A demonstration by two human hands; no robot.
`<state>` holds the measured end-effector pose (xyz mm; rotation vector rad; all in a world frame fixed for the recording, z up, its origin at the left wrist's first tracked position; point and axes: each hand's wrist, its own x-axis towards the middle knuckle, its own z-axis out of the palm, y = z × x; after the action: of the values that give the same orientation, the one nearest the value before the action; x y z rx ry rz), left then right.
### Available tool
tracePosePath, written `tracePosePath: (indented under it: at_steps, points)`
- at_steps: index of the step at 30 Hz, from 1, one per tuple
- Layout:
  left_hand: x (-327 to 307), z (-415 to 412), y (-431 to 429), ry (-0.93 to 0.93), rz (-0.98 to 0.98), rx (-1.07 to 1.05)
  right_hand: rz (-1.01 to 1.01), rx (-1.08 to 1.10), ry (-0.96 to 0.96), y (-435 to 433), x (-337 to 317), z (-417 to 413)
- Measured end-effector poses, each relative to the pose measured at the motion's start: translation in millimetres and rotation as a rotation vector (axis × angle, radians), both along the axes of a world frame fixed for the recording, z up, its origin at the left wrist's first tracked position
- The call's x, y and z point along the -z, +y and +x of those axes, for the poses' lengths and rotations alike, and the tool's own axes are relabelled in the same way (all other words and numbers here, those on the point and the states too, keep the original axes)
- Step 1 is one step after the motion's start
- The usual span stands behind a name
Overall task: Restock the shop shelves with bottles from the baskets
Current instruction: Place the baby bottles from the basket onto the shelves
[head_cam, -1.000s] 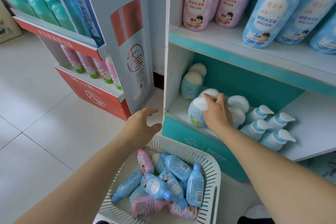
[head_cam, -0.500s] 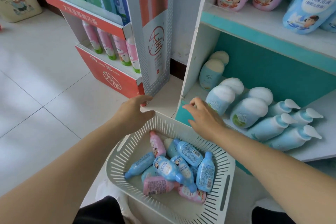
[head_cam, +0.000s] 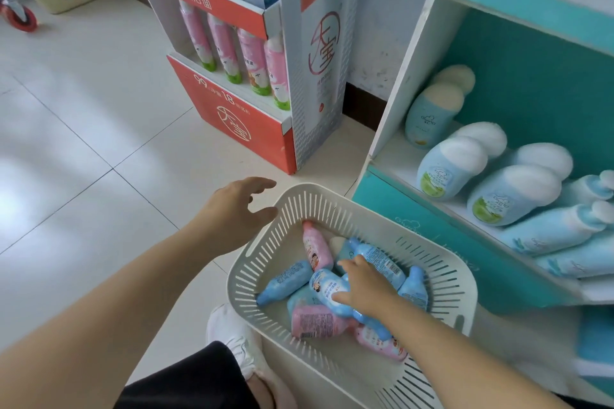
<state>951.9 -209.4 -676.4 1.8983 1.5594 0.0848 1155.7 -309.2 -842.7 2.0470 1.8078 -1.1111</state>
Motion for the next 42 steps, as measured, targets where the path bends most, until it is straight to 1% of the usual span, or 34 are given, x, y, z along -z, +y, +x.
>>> tracePosePath:
  at_steps: [4, 11, 15, 18, 22, 24, 28, 32, 34, 38, 42]
  points:
    - [1.5, -0.9, 1.7, 0.004, 0.016, 0.014, -0.058, -0.017, -0.043, -14.1, 21.7, -14.5]
    - [2.7, -0.7, 2.5, 0.013, 0.013, 0.033, -0.001, -0.090, -0.158, -25.2, 35.4, -18.2]
    - [3.0, 2.1, 2.7, 0.016, 0.011, 0.053, -0.023, -0.093, -0.137, -25.7, 36.0, -17.9]
    - [2.9, 6.2, 2.3, 0.014, 0.017, 0.067, -0.088, 0.019, -0.019, -21.5, 35.0, -18.7]
    - [0.2, 16.0, 0.9, 0.011, 0.016, 0.114, -0.216, 0.400, 0.325, -18.7, 25.4, -12.0]
    - [-1.4, 21.4, -0.1, 0.003, 0.013, 0.157, -0.249, 0.476, 0.454, -22.0, 14.1, -10.1]
    - [-2.3, 31.4, -4.8, 0.039, -0.022, 0.272, -0.185, 0.483, 0.591, -22.1, -6.4, -4.9]
    - [0.6, 41.0, -14.3, 0.195, -0.129, 0.478, -0.170, 0.518, 0.776, -9.5, -46.9, 4.4]
    - [0.5, 45.6, -19.7, 0.265, -0.157, 0.526, -0.139, 0.552, 0.850, -3.4, -67.0, 10.4]
    - [-2.1, 54.4, -23.0, 0.326, -0.098, 0.600, -0.097, 0.579, 0.973, 5.0, -108.9, 26.2]
    - [-16.8, 68.4, -25.2, 0.243, 0.036, 0.628, -0.080, 0.509, 1.007, 2.0, -150.8, 40.6]
